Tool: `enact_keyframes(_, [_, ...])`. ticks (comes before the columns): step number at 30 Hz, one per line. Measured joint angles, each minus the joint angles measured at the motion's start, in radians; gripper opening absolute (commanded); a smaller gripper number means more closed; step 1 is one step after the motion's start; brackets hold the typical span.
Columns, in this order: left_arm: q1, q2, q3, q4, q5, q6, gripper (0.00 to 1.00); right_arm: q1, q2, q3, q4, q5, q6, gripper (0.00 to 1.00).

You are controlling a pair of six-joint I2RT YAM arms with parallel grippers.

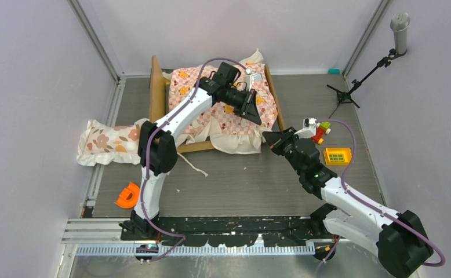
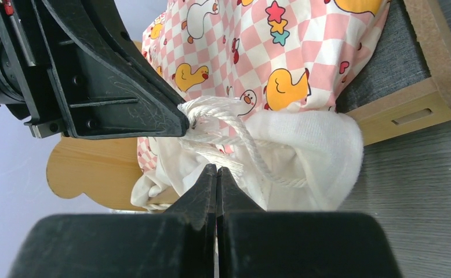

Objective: Set up the pet bed
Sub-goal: Tie the ropes to the bed frame.

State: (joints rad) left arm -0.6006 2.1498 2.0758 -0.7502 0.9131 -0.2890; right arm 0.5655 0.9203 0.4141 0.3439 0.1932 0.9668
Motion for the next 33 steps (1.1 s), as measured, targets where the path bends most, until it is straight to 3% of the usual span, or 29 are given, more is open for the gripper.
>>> enact_keyframes(19, [0.000,0.000,-0.004,0.002,0.012,0.000,0.00,0.002,0.163,0.003,0.098,0.095,0.019,0.01])
enact_keyframes(33, [0.000,-0.002,-0.036,0.021,0.036,-0.018,0.00,0.002,0.248,0.010,0.222,0.201,-0.074,0.30])
